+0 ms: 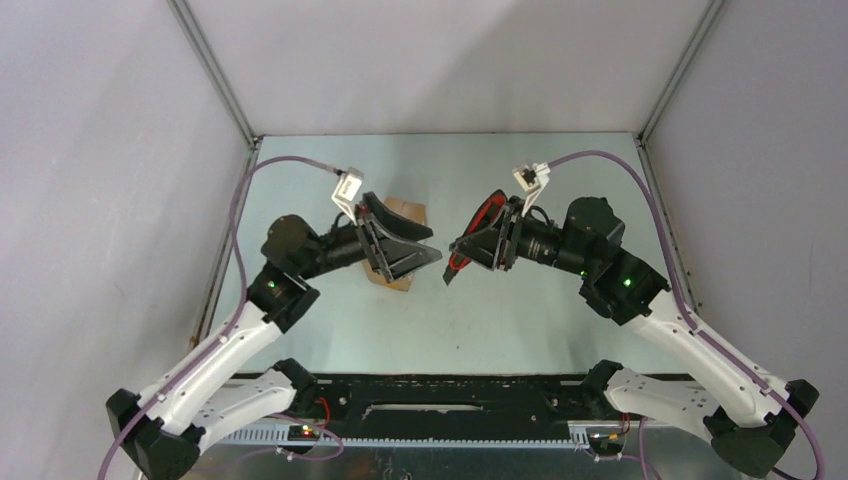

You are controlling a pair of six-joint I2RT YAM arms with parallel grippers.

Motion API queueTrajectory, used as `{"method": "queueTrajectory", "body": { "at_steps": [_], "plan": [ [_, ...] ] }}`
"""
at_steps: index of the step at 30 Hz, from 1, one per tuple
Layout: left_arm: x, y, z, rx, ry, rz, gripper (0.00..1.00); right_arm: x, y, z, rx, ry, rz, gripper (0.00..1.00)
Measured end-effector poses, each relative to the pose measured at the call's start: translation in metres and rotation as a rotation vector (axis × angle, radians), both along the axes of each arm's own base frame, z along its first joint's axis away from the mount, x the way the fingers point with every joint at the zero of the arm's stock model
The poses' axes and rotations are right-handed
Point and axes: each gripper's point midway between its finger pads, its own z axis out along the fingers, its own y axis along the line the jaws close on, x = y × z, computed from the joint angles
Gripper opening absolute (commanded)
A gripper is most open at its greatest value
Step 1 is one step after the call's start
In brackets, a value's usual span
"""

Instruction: Unpack the express box

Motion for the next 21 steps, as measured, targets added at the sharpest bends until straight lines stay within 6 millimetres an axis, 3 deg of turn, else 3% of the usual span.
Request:
{"method": "queueTrajectory", "body": {
  "at_steps": [3,7,9,17,21],
  "plan": [
    [0.007,0.006,0.019,0.027,-0.06,0.035,0.97,-0.02,0.004,-0.008,-0.038,-0.019,0.111,0.0],
    [0.014,-0.002,0.048,0.045,-0.136,0.014,0.87,-0.048,0.01,-0.017,-0.07,-0.036,0.253,0.0],
    [0.018,-0.009,0.053,0.055,-0.148,-0.013,0.82,-0.057,0.012,-0.02,-0.082,-0.042,0.302,0.0],
    [0.018,-0.031,0.026,0.115,-0.065,-0.161,0.73,-0.069,0.014,-0.033,-0.119,-0.035,0.383,0.0],
    [0.014,-0.033,0.023,0.119,-0.052,-0.187,0.71,-0.07,0.015,-0.036,-0.127,-0.031,0.395,0.0]
  ]
}}
